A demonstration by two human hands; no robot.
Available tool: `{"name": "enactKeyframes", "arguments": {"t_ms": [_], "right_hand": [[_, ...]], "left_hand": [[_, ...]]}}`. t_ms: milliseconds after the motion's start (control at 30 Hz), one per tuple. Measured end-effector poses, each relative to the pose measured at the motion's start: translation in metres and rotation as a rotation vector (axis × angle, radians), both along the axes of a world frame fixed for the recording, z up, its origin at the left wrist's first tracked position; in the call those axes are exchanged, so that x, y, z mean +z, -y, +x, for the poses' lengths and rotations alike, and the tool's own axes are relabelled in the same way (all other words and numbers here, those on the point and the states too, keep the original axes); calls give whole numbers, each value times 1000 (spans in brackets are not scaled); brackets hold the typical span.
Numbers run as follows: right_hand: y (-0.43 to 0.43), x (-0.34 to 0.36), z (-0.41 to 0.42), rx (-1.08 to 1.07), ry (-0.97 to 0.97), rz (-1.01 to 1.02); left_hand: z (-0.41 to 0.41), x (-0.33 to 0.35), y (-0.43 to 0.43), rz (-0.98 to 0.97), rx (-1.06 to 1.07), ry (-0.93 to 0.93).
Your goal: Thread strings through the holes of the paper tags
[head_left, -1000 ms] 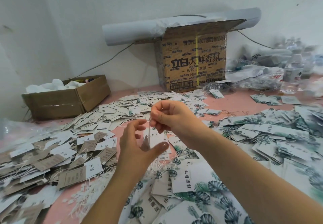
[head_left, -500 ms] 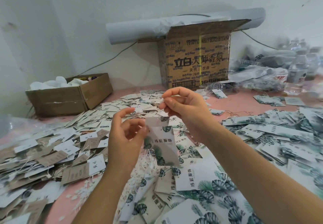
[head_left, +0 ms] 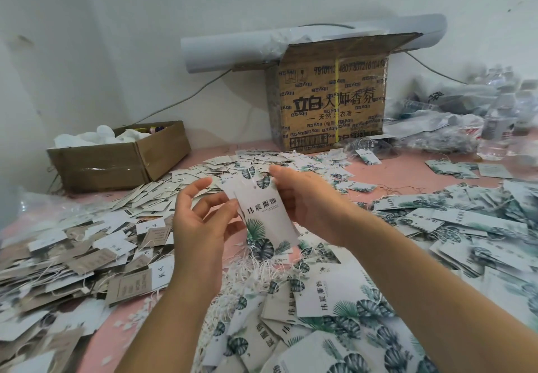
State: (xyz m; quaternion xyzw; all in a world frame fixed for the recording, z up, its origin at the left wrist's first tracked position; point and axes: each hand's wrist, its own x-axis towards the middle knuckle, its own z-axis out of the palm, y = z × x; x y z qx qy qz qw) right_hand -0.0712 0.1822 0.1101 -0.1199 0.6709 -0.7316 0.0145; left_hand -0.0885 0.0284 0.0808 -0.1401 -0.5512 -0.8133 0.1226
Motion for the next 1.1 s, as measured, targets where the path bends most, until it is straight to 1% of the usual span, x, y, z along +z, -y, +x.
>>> {"name": "enactKeyframes", "arguments": {"t_ms": [33, 100, 167, 200, 300, 333, 400, 467, 500, 567, 633, 767, 867, 967, 1100], "right_hand": [[1, 0, 1, 9, -35, 81], [0, -1, 1, -74, -80, 195], [-3, 0, 0, -157, -76, 207], [-5, 1, 0, -167, -67, 196], [-15, 4, 1, -135, -9, 193], [-18, 5, 1, -101, 16, 262], [-25, 7, 4, 19, 51, 520], [-28, 8, 8, 185, 92, 756], [-27, 8, 11, 261, 114, 844], [-24, 7, 13, 348, 120, 1011], [-19, 5, 12, 370, 98, 1164], [-15, 6, 12, 393, 111, 1352], [-13, 4, 13, 391, 131, 1422], [-11, 4, 13, 354, 187, 1411], [-13, 4, 12, 325, 211, 1402]], "left_hand": [[0, 0, 0, -16, 7, -2], [-1, -2, 0, -60, 5, -3], [-3, -4, 2, -189, 12, -5], [-4, -5, 5, -318, 17, -12], [-9, -9, 16, -855, -14, -40], [-11, -12, 19, -1033, -45, -34], [-11, -18, 20, -1328, -109, -5], [-9, -25, 17, -1548, -116, -23], [-8, -28, 15, -1617, -99, -37], [-8, -32, 12, -1676, -63, -46], [-8, -34, 11, -1696, -41, -48], [-6, -34, 9, -1705, -26, -75], [-5, -35, 7, -1755, 33, -169], [-6, -38, 7, -1769, 81, -253], [-9, -41, 9, -1748, 124, -290]]}}
